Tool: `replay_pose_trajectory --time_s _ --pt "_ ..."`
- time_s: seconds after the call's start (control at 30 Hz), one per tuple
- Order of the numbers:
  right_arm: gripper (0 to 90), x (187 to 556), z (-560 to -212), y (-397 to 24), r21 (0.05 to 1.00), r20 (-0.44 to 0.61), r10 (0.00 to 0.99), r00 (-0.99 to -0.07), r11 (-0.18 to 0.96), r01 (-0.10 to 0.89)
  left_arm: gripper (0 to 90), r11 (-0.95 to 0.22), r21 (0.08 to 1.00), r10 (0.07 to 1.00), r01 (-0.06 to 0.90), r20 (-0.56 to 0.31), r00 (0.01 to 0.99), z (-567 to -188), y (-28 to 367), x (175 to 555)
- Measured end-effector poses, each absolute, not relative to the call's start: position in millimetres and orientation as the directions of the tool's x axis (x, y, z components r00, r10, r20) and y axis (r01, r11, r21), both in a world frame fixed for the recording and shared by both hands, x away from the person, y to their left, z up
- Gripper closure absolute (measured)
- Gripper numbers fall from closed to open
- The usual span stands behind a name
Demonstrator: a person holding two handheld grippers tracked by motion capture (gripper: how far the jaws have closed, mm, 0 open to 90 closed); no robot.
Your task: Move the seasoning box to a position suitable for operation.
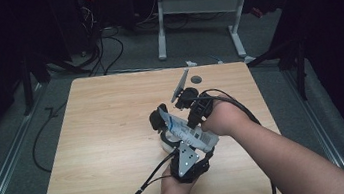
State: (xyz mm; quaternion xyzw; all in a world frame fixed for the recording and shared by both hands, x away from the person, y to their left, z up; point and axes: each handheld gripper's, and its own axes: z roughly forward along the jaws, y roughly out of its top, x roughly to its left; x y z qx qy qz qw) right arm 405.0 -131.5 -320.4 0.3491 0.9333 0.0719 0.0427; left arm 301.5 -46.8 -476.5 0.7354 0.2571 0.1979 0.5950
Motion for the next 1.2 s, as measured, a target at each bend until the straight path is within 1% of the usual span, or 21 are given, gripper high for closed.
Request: replay_pose_trajectory --time_s 1.2 --pt "90.0 407.1 -318.9 -127.7 0.160 -0.036 0.652 -0.758 0.752 0.639 54.9 -0.144 0.979 0.618 0.143 -0.024 0.786 -474.9 -46.5 302.6"
